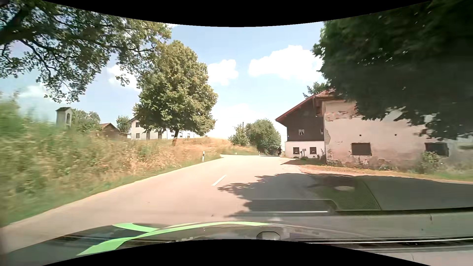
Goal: Follow the waypoints while adhering to traffic rules and regulations
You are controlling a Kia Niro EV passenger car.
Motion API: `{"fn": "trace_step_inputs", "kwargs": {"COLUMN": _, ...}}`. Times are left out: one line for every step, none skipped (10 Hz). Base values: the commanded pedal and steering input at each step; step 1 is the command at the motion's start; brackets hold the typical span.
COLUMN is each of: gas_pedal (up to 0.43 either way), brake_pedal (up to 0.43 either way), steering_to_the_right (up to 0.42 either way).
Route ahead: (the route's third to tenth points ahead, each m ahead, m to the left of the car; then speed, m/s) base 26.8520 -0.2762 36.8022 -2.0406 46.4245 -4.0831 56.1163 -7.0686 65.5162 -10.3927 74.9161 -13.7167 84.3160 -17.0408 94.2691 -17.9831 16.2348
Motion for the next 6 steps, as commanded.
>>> {"fn": "trace_step_inputs", "kwargs": {"gas_pedal": 0.079, "brake_pedal": 0.0, "steering_to_the_right": 0.016}}
{"fn": "trace_step_inputs", "kwargs": {"gas_pedal": 0.079, "brake_pedal": 0.0, "steering_to_the_right": 0.017}}
{"fn": "trace_step_inputs", "kwargs": {"gas_pedal": 0.079, "brake_pedal": 0.0, "steering_to_the_right": 0.018}}
{"fn": "trace_step_inputs", "kwargs": {"gas_pedal": 0.079, "brake_pedal": 0.0, "steering_to_the_right": 0.018}}
{"fn": "trace_step_inputs", "kwargs": {"gas_pedal": 0.079, "brake_pedal": 0.0, "steering_to_the_right": 0.018}}
{"fn": "trace_step_inputs", "kwargs": {"gas_pedal": 0.079, "brake_pedal": 0.0, "steering_to_the_right": 0.019}}
